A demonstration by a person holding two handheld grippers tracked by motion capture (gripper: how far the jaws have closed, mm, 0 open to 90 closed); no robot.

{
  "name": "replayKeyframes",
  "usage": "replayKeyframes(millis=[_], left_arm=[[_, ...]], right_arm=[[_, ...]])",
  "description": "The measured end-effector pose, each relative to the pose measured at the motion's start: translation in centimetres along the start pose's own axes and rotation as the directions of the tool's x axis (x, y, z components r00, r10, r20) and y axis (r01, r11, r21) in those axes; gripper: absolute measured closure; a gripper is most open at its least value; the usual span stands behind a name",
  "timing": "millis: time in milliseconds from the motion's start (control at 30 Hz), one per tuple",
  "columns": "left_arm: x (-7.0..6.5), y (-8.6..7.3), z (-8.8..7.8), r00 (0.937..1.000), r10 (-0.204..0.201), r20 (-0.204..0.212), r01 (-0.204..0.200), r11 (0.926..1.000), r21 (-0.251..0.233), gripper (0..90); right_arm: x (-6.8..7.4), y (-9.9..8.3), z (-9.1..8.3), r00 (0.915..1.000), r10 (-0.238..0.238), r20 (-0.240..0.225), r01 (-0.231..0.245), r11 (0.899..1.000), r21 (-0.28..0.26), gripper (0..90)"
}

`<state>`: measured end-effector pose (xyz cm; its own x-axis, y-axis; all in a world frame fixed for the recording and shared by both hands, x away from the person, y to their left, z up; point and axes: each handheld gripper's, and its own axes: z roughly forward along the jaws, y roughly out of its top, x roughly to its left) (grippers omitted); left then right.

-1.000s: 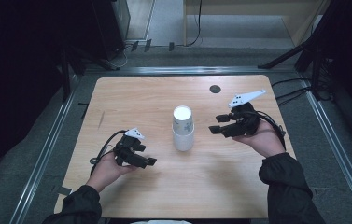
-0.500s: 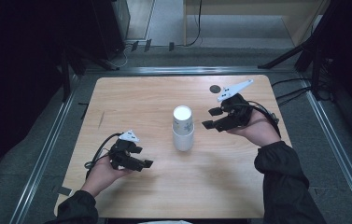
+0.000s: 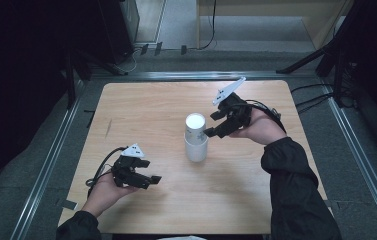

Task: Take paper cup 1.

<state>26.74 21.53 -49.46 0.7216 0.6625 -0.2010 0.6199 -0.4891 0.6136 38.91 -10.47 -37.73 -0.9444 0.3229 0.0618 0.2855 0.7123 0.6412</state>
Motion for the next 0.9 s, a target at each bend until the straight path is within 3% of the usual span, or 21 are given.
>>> replayKeyframes(millis=[433, 767, 900], left_arm=[[-0.3, -0.2, 0.0, 0.9999, 0.013, 0.001, -0.013, 0.9999, 0.007, 23.1], [-0.5, -0.2, 0.1, 0.9999, 0.014, 0.006, -0.014, 0.9999, 0.008, 23.1], [-0.4, -0.1, 0.1, 0.9996, 0.01, 0.028, -0.01, 0.9999, 0.001, 23.1]], right_arm=[[0.0, 2.5, 1.7, 0.9968, -0.071, -0.037, 0.073, 0.996, 0.05, 30.9], [0.6, 3.5, 3.2, 0.996, -0.083, -0.031, 0.086, 0.993, 0.078, 31.9], [0.5, 3.5, 3.3, 0.9963, -0.08, -0.031, 0.082, 0.994, 0.076, 31.3]])
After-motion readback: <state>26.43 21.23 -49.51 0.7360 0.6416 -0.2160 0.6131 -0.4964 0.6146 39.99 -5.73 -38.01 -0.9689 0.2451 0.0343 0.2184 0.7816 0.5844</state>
